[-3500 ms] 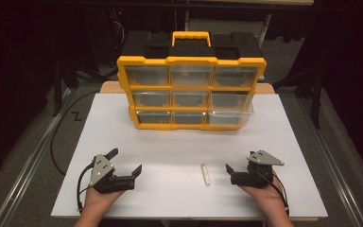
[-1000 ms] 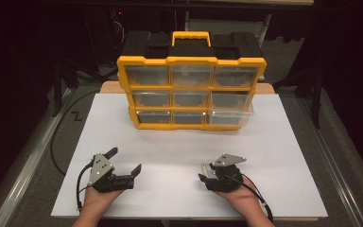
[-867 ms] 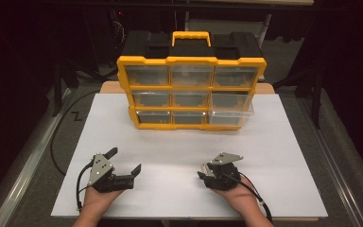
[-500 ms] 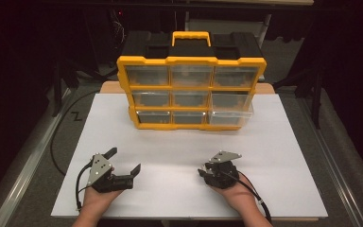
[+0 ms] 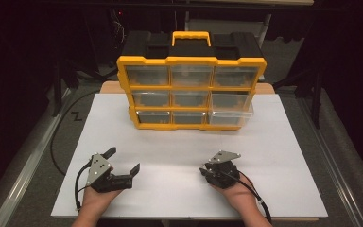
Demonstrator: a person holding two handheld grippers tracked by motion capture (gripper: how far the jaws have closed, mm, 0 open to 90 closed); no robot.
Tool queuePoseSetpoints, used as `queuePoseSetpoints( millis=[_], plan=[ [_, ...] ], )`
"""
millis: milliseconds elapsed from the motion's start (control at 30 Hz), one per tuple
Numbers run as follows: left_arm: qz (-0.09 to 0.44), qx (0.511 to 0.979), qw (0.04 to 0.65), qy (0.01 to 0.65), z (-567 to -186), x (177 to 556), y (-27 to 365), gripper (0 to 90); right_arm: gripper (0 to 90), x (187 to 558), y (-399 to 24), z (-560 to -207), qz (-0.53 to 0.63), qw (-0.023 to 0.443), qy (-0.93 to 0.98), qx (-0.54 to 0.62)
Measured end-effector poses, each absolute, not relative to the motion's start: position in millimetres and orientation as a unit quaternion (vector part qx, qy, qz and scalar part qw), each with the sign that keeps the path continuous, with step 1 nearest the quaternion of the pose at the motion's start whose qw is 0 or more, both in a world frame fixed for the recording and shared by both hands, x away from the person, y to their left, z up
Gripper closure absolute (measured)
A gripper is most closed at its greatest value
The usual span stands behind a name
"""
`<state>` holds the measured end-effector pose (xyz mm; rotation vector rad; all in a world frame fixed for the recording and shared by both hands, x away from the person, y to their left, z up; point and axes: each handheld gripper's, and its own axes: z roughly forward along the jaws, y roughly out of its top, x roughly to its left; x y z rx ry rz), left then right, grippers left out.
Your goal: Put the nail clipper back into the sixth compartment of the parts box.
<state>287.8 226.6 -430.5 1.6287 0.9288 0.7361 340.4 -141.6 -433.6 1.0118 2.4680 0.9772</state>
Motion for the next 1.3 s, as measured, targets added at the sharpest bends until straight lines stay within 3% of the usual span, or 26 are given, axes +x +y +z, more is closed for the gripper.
queuePoseSetpoints(
  millis=[300,733,1300],
  plan=[
    [0.31,0.682,0.535,0.391,-430.1,287.5,228.8,0.3,78.4,343.4,-144.2,-432.7,0.337,0.147,0.865,0.341],
    [0.309,0.685,0.534,0.387,-430.3,286.8,226.4,0.3,72.7,345.4,-144.4,-432.2,0.336,0.14,0.868,0.336],
    [0.31,0.683,0.536,0.388,-429.9,286.3,226.9,0.3,75.5,346.3,-142.2,-431.4,0.326,0.143,0.873,0.334]
  ],
)
